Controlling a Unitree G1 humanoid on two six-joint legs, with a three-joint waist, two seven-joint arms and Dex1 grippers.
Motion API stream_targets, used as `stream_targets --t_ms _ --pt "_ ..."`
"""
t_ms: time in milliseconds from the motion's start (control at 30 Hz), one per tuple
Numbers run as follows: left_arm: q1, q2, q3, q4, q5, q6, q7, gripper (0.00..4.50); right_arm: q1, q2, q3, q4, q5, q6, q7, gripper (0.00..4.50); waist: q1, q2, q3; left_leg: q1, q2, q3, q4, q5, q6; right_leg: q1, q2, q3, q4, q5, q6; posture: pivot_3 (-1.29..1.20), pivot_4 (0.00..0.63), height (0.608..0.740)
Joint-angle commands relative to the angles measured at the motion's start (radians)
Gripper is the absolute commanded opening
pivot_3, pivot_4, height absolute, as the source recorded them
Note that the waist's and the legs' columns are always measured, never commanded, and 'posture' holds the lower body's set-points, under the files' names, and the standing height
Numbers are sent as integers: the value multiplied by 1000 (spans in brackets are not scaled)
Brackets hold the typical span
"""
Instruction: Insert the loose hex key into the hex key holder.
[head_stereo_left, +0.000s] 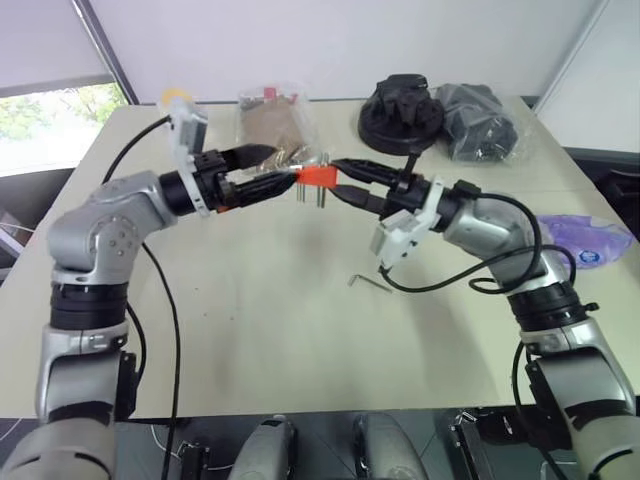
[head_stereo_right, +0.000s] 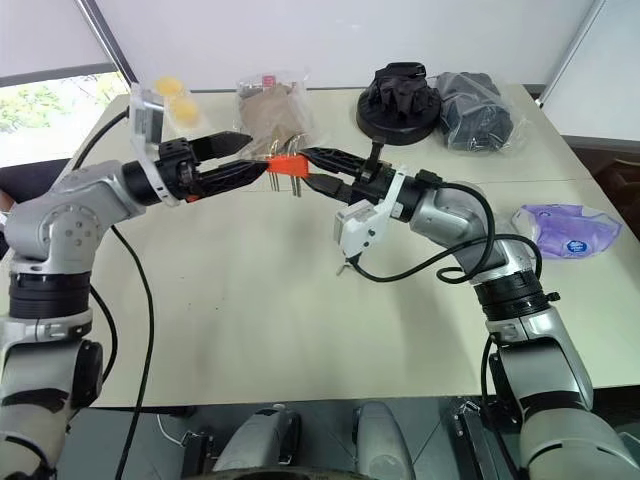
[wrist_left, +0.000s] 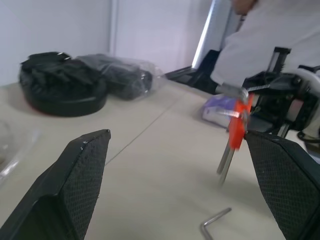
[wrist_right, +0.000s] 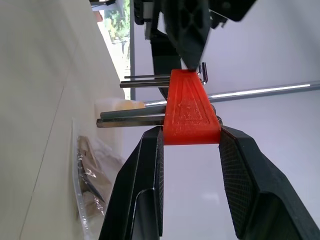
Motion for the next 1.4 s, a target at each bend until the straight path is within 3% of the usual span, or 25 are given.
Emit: stream_targets --t_ms 33,767,900,1100,1400 --pt "-27 -13 1 -26 -26 25 -20 4500 -11 -1 -3 -43 -8 -24 -28 994 -2 0 0 0 0 0 0 0 0 0 0 0 0 0 0 0 150 740" --pt "18 -25 -31 -111 -21 55 -33 4500 -55 15 40 -7 14 -33 -26 994 -20 0 0 0 0 -1 0 0 0 0 0 0 0 0 0 0 150 740" --pt "16 -35 -28 -109 -19 49 -24 3198 -54 11 43 -10 18 -30 -21 994 -19 0 0 0 0 -1 0 0 0 0 0 0 0 0 0 0 150 740" --pt "21 -43 -32 -113 -17 48 -26 52 -52 8 42 -17 19 -22 -18 994 -20 0 0 0 0 -1 0 0 0 0 0 0 0 0 0 0 150 740" --pt "31 -46 -39 -124 -1 48 -23 52 -54 10 47 -19 20 -18 -10 994 -20 0 0 0 0 -1 0 0 0 0 0 0 0 0 0 0 150 740"
